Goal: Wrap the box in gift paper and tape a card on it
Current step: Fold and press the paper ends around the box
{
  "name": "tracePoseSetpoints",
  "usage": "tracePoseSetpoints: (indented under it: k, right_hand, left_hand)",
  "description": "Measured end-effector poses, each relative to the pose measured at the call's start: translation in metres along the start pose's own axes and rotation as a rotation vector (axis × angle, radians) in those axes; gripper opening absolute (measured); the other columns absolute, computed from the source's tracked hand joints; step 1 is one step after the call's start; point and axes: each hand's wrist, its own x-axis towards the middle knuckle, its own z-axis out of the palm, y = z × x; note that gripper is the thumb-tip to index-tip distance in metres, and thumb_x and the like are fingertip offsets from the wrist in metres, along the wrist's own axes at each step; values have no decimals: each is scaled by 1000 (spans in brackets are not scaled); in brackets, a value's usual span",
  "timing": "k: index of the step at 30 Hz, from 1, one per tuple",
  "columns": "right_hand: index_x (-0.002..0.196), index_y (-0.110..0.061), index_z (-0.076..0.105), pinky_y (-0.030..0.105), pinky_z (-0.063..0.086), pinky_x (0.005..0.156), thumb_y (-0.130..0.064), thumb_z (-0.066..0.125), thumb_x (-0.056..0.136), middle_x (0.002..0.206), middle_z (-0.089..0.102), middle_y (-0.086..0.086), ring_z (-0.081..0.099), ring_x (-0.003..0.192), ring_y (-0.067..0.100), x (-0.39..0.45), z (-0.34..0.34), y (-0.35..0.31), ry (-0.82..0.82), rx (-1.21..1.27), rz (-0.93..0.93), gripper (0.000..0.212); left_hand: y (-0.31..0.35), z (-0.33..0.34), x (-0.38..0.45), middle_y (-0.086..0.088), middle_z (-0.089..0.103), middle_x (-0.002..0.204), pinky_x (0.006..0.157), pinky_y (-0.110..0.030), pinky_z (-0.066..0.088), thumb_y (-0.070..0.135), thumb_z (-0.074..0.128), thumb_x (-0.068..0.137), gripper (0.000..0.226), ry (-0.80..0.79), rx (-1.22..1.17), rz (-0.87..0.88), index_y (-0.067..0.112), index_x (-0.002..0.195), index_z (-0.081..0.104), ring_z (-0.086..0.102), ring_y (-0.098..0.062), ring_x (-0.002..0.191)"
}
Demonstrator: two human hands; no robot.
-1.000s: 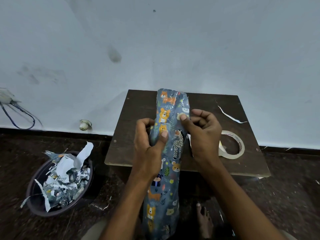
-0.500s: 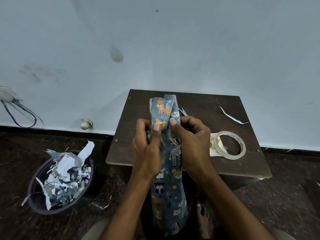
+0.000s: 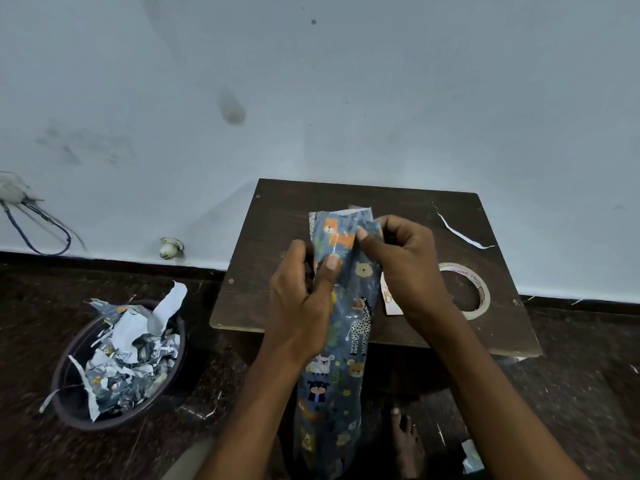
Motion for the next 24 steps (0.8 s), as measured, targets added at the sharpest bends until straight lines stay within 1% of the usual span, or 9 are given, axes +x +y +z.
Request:
tracePoseSetpoints:
  k: [2,4,6,8,12,17,19,22,24]
  right_hand:
    - [86,-8,76,58,59,73,-31,71,87,82,75,18,71,76,40,-4,4,2,10,-35,-27,23]
    - [90,-11,79,61,58,76,-31,70,89,86,77,13,72,87,45,-7,5,1,-3,-23,-40,23]
    - [92,-10,80,60,59,78,-29,70,93,90,78,14,73,89,42,-7,4,0,-25,1,-46,21]
    - [92,-6,78,51,61,74,-20,70,97,89,77,14,74,82,28,-7,2,-2,-30,17,-52,17]
    - [95,0,75,24,56,65,-4,66,96,85,78,6,72,74,12,-9,5,-5,-7,125,-40,10]
    - [97,5,73,24,57,64,-4,67,95,86,78,11,72,73,13,-11,10,-6,23,173,-24,11]
    - [102,7,70,24,57,64,-7,69,93,89,77,14,72,74,15,-11,10,-8,3,213,2,17]
    - [102,5,67,28,58,64,-20,76,84,89,76,16,71,75,19,-11,6,-9,-66,215,64,32]
    - [91,3,67,30,55,63,-22,79,85,82,73,17,67,71,20,-12,5,-6,-94,117,63,28]
  left_hand:
    - [5,2,-1,2,57,73,55,-15,39,46,53,102,27,65,49,27,25,86,45,53,-9,61]
    - [11,5,-3,6,51,68,54,-10,36,35,51,103,24,123,92,47,25,84,41,50,-5,59]
    - [11,6,-4,7,48,65,52,-8,34,27,50,105,23,158,115,52,19,85,41,50,-4,58]
    - [10,5,-3,10,45,62,51,-9,32,22,49,106,28,187,130,63,18,81,39,47,-4,55]
    - [7,4,-1,11,38,58,50,-11,29,18,49,107,38,232,162,83,22,71,34,39,-5,53]
    - [5,4,-1,10,38,56,48,-12,29,18,49,107,40,230,77,40,17,69,37,40,-4,51]
    - [2,4,-1,10,41,57,48,-15,28,26,47,108,41,229,36,16,11,70,41,39,-4,51]
    - [-3,2,2,8,48,61,51,-26,37,34,44,107,41,267,-30,-69,10,73,48,41,-5,55]
    - [-5,1,4,6,52,64,56,-39,43,37,44,106,41,305,-63,-133,13,75,51,46,-9,60]
